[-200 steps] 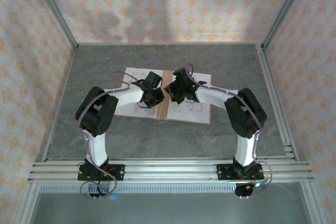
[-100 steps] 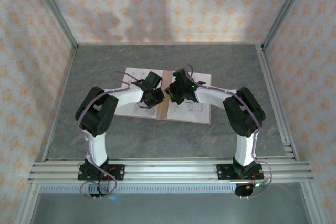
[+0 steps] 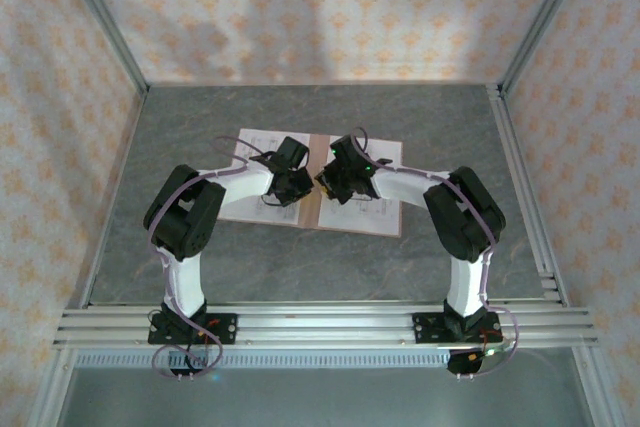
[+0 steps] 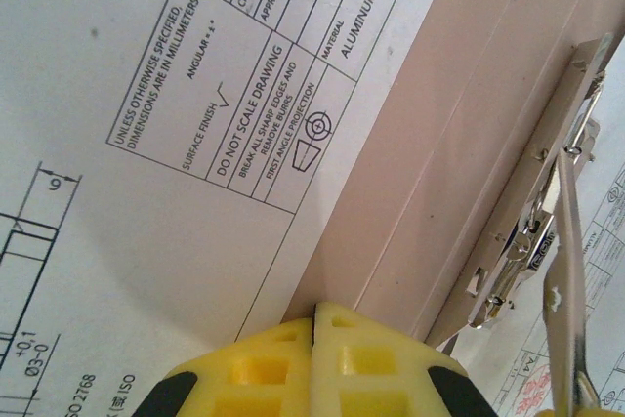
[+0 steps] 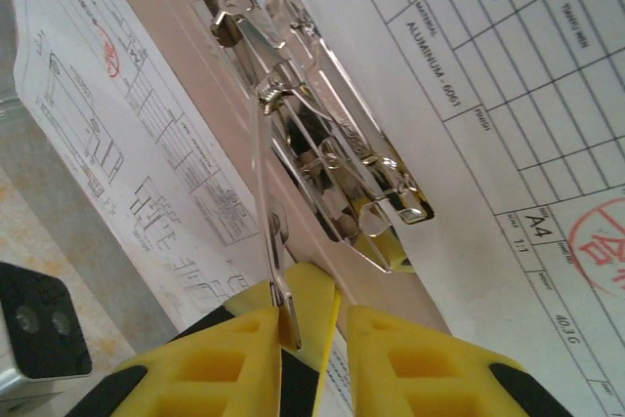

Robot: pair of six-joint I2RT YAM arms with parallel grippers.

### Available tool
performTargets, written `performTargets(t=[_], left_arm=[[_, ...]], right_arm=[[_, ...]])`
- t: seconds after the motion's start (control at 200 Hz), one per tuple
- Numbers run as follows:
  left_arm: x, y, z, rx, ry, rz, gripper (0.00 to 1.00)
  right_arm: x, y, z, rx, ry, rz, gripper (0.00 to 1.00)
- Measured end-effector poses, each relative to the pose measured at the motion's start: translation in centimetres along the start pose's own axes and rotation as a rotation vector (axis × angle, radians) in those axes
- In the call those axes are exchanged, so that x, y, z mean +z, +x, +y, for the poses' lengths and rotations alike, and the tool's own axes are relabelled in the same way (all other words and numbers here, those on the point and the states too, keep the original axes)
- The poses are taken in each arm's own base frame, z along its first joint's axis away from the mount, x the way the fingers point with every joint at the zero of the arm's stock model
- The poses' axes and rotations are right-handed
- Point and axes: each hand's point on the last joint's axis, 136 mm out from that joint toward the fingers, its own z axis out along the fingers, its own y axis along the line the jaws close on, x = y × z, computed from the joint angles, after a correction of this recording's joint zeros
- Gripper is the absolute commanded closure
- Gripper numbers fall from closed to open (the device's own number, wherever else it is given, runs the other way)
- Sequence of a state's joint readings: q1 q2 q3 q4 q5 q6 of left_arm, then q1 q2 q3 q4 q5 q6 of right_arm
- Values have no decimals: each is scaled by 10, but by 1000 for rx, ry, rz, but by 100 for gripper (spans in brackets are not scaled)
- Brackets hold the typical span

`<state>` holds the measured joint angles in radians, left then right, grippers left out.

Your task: Put the files into the folder

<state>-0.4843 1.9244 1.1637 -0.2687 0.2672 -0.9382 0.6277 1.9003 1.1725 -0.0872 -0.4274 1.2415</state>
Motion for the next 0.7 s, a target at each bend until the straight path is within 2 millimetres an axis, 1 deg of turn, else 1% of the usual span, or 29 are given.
performTargets(t=[0.45, 0.58, 0.701], left_arm=[[0, -1, 1, -4, -5, -9, 100], [0, -1, 1, -4, -6, -9, 100], [0, -1, 1, -7, -6, -9, 100]], right_arm=[[2, 1, -8, -18, -1, 1, 78], [2, 1, -9, -27, -1, 0, 80], [2, 1, -9, -31, -2, 1, 81]])
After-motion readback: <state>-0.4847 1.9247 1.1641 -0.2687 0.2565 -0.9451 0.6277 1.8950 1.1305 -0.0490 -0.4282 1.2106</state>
